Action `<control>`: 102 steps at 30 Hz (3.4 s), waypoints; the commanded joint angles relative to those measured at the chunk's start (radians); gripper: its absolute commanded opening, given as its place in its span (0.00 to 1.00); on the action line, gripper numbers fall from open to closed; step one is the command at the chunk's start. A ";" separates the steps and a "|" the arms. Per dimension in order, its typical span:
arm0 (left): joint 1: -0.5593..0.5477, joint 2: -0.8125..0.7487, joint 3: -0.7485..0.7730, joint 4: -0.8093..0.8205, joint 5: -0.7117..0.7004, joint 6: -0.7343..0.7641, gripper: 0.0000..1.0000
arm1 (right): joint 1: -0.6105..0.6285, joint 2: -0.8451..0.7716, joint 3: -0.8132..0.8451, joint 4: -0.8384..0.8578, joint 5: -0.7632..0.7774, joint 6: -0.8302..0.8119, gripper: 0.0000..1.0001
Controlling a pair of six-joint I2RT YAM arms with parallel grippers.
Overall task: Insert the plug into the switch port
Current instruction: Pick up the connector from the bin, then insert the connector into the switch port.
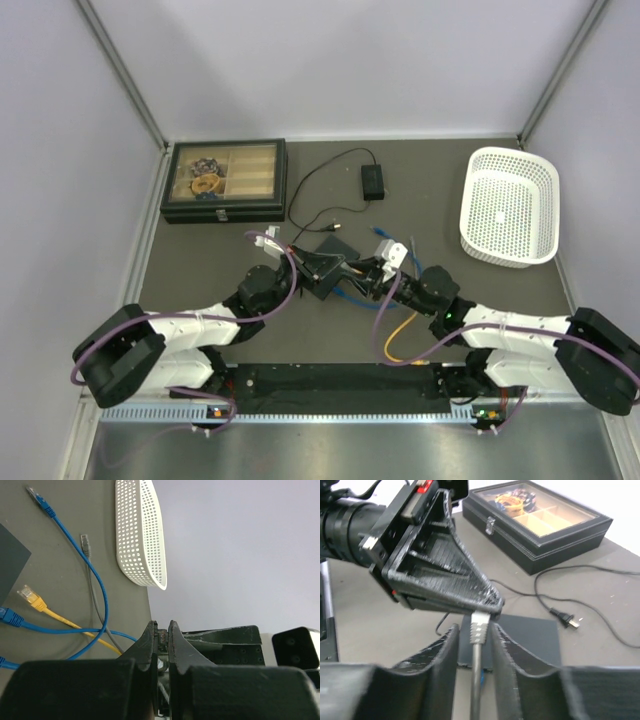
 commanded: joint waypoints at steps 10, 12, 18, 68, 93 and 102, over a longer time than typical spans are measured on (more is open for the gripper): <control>0.001 -0.039 -0.003 0.027 -0.007 -0.006 0.00 | 0.017 0.023 0.092 0.020 -0.001 -0.049 0.14; 0.001 -0.046 -0.001 0.018 -0.008 -0.005 0.00 | 0.017 0.032 0.093 0.004 -0.004 -0.049 0.13; 0.003 -0.076 0.005 -0.013 -0.049 0.009 0.02 | 0.017 0.043 0.080 -0.013 -0.013 -0.042 0.00; 0.081 0.073 0.244 -0.697 -0.136 1.035 0.92 | -0.137 -0.038 -0.083 -0.181 0.116 0.005 0.00; 0.101 0.203 0.230 -0.622 -0.113 1.009 0.90 | 0.044 0.311 -0.017 0.103 0.016 0.105 0.00; 0.101 0.211 0.210 -0.622 -0.079 0.959 0.88 | 0.079 0.463 -0.022 0.318 0.057 0.149 0.00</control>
